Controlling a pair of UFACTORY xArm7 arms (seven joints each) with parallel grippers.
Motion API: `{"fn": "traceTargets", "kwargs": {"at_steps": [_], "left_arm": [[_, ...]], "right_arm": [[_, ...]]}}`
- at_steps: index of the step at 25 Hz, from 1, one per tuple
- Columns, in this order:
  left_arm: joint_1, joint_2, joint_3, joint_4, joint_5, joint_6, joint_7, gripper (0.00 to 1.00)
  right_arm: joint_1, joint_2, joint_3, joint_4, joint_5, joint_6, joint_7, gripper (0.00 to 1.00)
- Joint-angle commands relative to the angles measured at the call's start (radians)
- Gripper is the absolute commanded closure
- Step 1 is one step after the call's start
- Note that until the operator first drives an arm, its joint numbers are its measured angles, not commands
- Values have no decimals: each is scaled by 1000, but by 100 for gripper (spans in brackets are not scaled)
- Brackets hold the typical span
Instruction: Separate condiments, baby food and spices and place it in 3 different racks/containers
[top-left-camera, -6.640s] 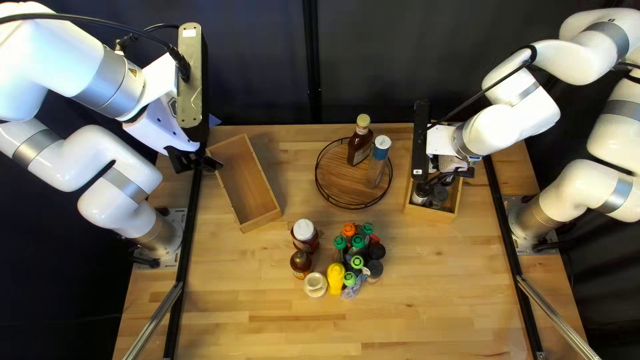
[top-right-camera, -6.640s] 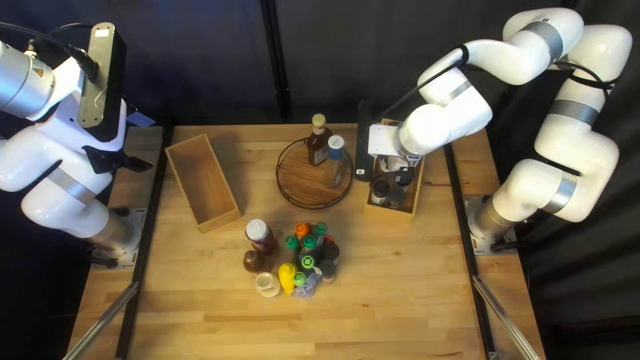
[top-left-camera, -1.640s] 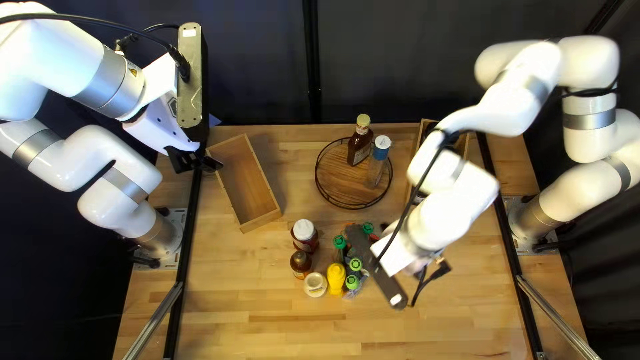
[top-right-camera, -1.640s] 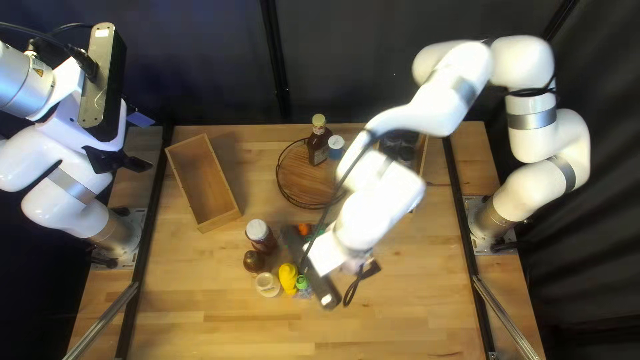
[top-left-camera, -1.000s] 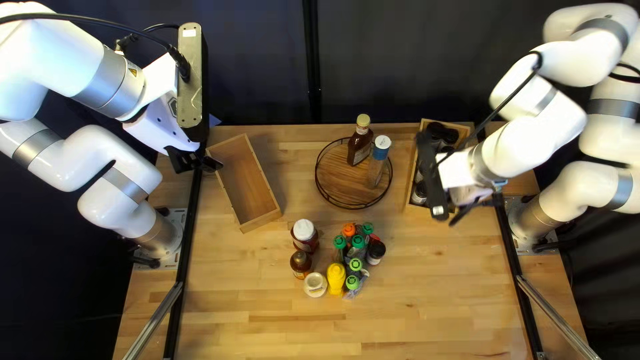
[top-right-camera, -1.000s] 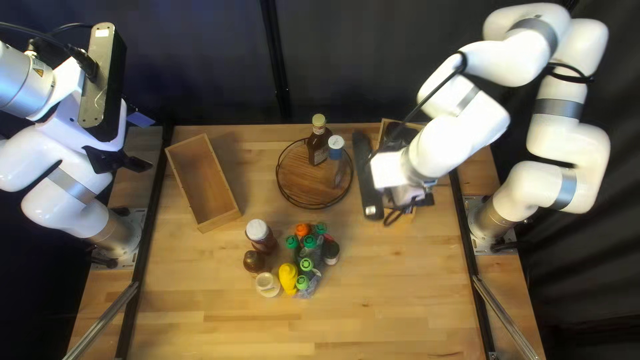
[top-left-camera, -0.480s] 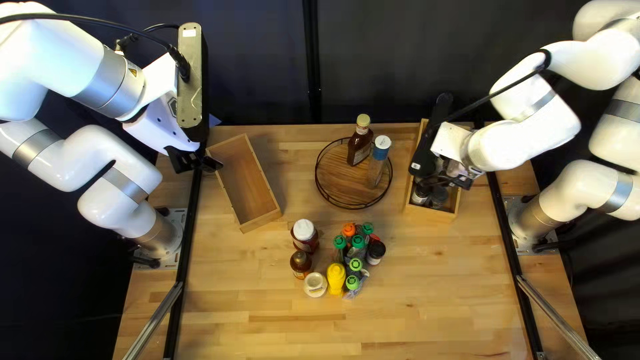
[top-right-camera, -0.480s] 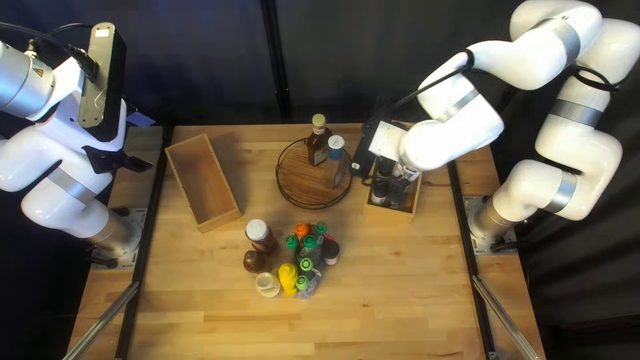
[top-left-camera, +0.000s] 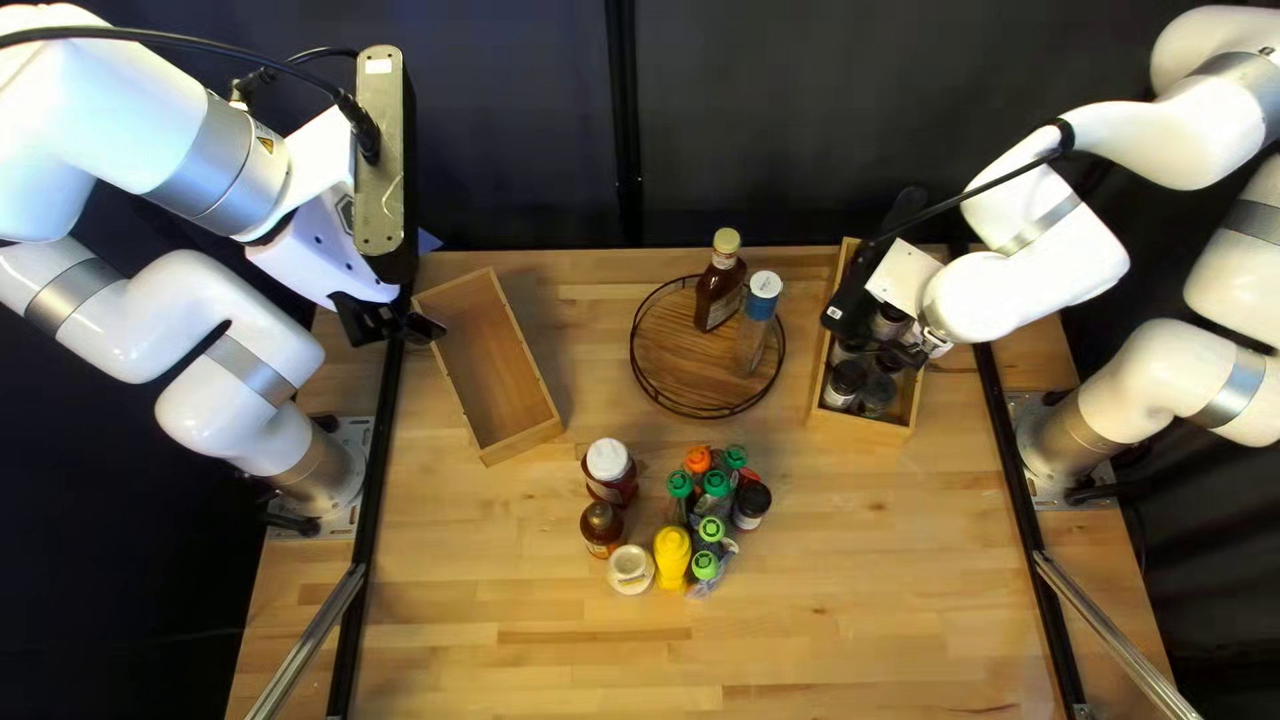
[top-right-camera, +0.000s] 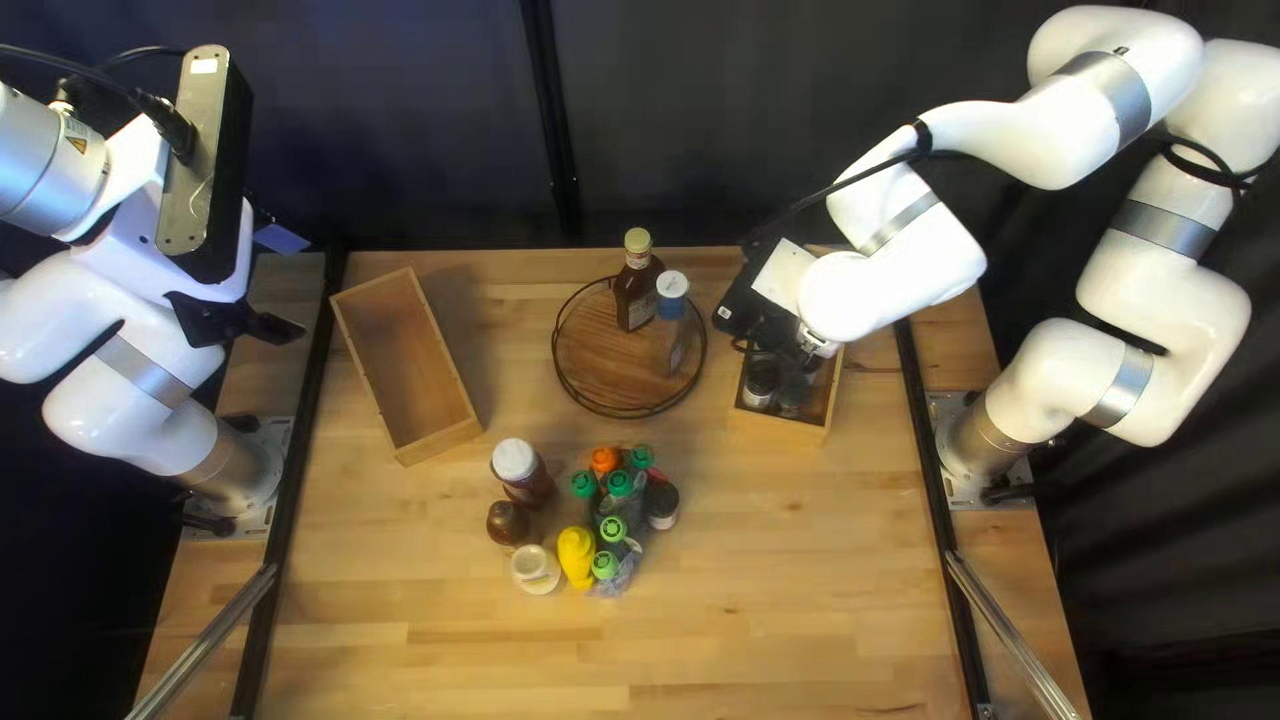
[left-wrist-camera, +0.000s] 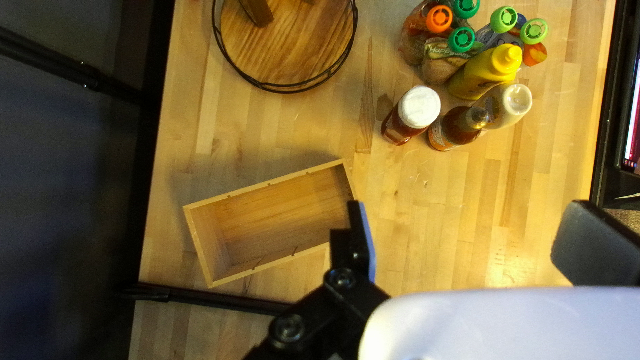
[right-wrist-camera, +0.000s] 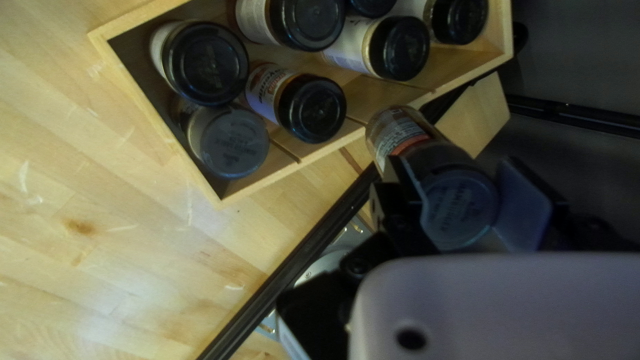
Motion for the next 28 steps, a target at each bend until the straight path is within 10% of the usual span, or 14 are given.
{"fn": "traceTargets", "kwargs": {"at_steps": [1, 20, 21, 22, 23, 28], "left_arm": [[0, 0, 0, 0, 0, 0, 0, 0], [0, 0, 0, 0, 0, 0, 0, 0], [0, 0, 0, 0, 0, 0, 0, 0], [0, 0, 0, 0, 0, 0, 0, 0], [0, 0, 0, 0, 0, 0, 0, 0], [0, 0, 0, 0, 0, 0, 0, 0]], "right_arm": [[4, -4, -26, -7, -20, -32, -15, 100], [-67, -162, -66, -94, -153, -134, -92, 99], [-66, -163, -68, -91, -152, -136, -94, 81], [-65, -165, -70, -90, -150, -137, -96, 36], [-66, -170, -69, -88, -146, -136, -101, 12], [-60, -183, -47, -73, -121, -123, -115, 0]]}}
